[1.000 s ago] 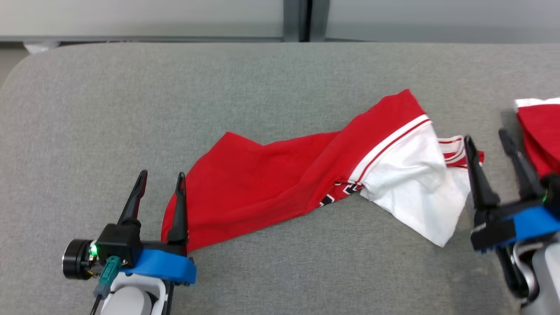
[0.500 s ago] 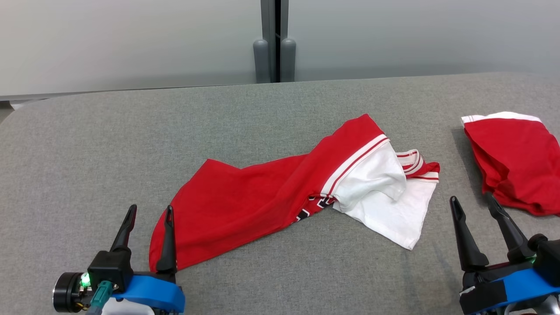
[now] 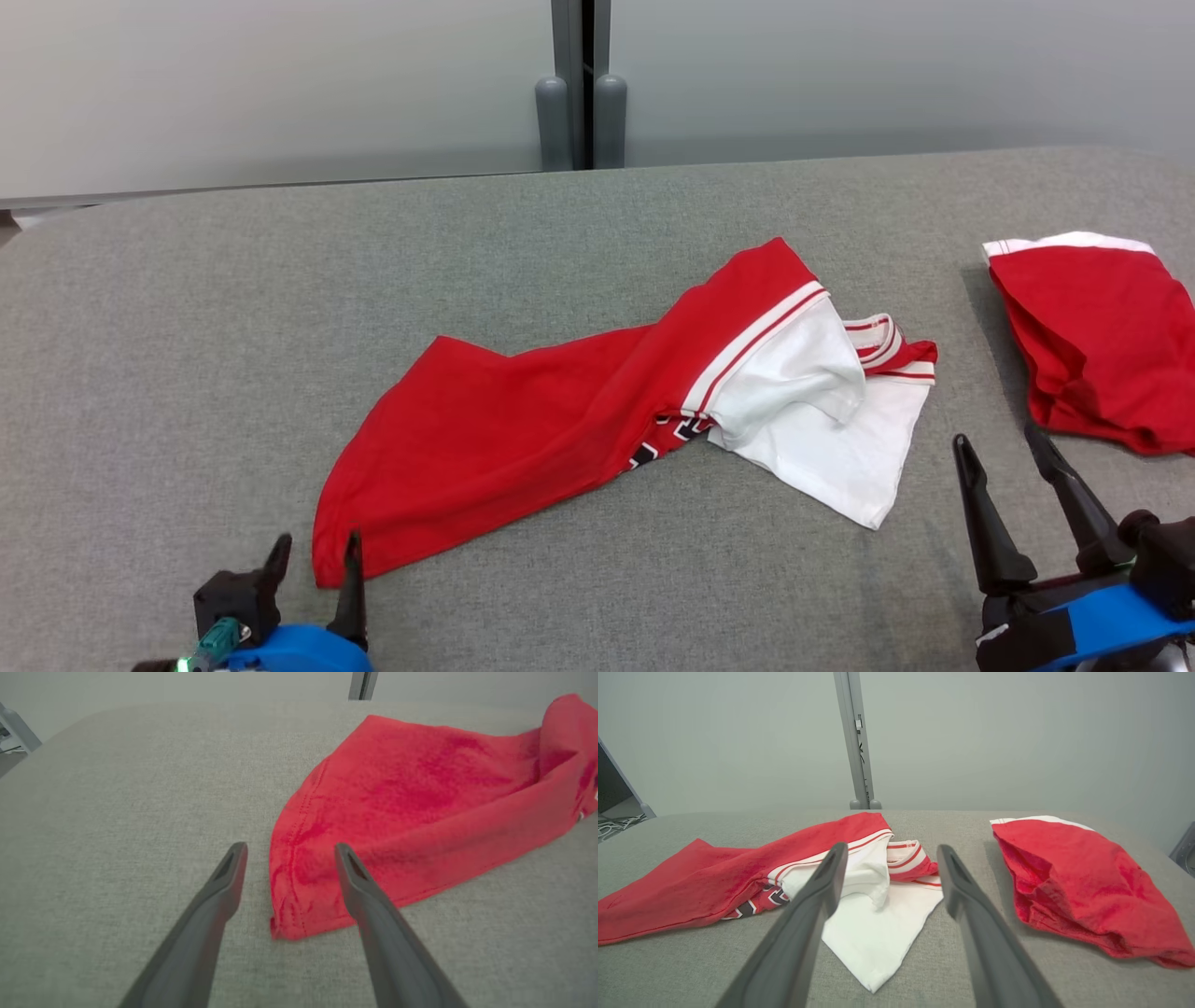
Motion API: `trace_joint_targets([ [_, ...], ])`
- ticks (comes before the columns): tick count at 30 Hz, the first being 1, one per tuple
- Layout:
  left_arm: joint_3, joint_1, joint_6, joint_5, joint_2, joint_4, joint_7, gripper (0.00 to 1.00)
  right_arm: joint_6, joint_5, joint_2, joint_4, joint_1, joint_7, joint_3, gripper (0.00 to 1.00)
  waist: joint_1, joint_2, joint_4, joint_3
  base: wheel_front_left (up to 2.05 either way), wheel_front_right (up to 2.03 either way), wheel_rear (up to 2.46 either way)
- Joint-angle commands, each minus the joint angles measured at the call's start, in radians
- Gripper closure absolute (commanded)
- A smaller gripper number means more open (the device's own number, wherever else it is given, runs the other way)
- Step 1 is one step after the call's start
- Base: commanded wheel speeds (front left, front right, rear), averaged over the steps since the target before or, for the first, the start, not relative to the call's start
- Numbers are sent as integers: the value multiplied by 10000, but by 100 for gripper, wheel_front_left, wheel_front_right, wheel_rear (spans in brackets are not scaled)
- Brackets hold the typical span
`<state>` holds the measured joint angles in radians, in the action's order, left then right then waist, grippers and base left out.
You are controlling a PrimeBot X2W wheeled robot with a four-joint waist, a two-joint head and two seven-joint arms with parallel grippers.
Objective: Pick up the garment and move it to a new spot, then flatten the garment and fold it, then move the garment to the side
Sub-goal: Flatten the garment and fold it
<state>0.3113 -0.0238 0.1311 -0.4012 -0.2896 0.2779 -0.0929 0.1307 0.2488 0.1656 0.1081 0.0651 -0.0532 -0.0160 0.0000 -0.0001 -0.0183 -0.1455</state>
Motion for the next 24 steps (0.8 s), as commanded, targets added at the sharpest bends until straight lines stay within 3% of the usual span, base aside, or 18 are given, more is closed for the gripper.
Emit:
trace_joint_targets([
  [1,-10,66,-107,-201,55,333,166,0,1,70,-24,-114,129,47,4,0,0,1,-23,-67,0,0,0],
  [7,32,-332,-535,-609,188,1243,365,0,1,148,23,-596,73,20,5,0,0,1,-34,-297,0,0,0],
  [8,67,-391,-622,-660,192,1381,412,49,1,150,42,-701,39,22,4,0,0,1,-41,-335,0,0,0],
  [9,103,-433,-699,-697,222,1466,464,88,1,173,83,-853,-17,43,10,0,0,1,-49,-361,0,0,0],
  [10,121,-486,-719,-719,238,1534,476,100,1,186,132,-998,-112,35,27,0,0,1,-54,-403,0,0,0],
  [17,303,-1089,-946,-631,343,1859,234,100,1,334,575,-2491,-1106,-104,567,0,0,1,270,-844,0,0,0],
  [24,524,-1714,-1117,-484,561,2195,-153,100,1,655,568,-4463,-2984,-554,1355,0,0,1,667,-1490,0,0,0],
])
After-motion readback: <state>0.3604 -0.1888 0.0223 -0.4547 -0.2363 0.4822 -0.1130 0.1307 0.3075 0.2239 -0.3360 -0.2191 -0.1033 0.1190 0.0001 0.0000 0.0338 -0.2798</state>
